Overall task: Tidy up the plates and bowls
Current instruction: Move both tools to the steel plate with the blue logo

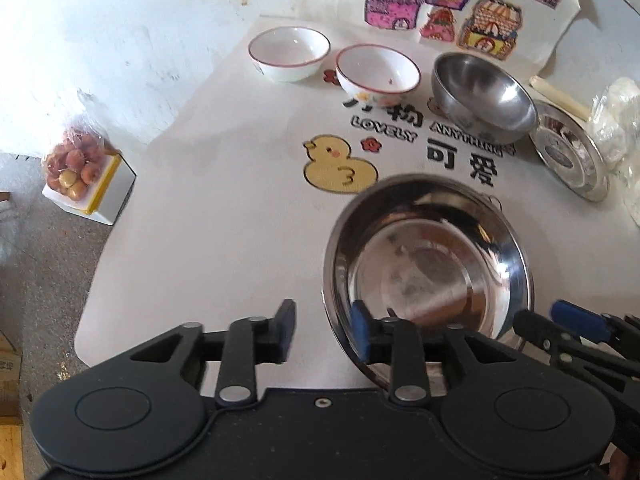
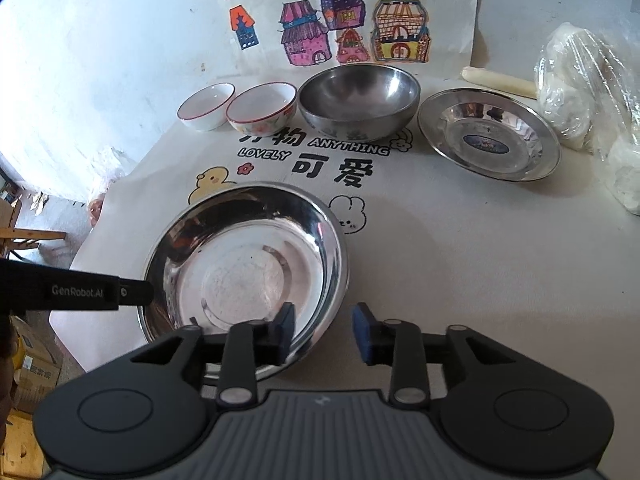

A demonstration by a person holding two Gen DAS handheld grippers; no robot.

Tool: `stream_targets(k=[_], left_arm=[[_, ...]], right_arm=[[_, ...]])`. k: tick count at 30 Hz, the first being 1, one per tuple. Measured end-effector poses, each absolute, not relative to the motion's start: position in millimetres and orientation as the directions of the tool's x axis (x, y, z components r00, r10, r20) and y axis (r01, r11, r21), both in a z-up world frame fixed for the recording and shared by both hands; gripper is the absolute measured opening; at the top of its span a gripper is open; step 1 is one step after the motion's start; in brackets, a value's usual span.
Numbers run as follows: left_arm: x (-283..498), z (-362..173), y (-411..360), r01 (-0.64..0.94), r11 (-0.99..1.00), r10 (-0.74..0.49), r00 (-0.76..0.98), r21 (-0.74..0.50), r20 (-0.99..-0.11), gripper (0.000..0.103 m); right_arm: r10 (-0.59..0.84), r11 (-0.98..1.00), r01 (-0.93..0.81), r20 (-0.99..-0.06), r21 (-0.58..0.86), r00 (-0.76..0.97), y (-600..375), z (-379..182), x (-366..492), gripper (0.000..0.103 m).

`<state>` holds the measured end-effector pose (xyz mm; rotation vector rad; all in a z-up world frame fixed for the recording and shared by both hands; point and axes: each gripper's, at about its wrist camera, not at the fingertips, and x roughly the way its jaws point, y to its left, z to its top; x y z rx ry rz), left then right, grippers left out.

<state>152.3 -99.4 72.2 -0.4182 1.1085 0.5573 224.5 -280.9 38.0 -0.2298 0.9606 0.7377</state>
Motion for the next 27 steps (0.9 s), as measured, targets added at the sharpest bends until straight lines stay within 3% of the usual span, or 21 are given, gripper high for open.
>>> stream_targets(k=[1,3,7,10,19,27], left_arm=[[153.1,74.6,-96.8,-0.617,0.786,0.216,0.335,-0.040,-0.917,0.057],[154.9,79.9,-92.6,-0.630,0.776,0.239,0.337,-0.029,-0.911,0.077],[162.9,90.4,-84.8,-0.643,0.766,0.296,0.352,0.000,-0.888,0.086],[174.3,96.1,-81.0,-0.641,0.767,0.305,0.372,-0.005,-0.877,0.088],[223.6,114.4,-102.4,-0.551,0.828,0.220,0.491,-0.104,-0.843,0.097],[278.3,100.6,-150.0,-0.522,0.814,0.105,0.562,-0.254,-0.820,0.097]], right_arm=[[0.466,0.741,-0.658,-0.810,0.136,0.357,-281.6,39.7,225.3,0.055],[0.461,0.749,-0.648,-0.808,0.134,0.366,-283.8,43.9,227.7,0.067],[0.453,0.761,-0.638,-0.803,0.122,0.387,-287.4,52.3,232.4,0.094],[0.452,0.775,-0.617,-0.802,0.136,0.391,-291.0,56.9,239.1,0.103],[0.386,0.866,-0.487,-0.775,0.117,0.501,-318.4,72.4,258.5,0.103],[0.325,0.917,-0.383,-0.757,0.108,0.566,-364.8,62.3,293.2,0.103]])
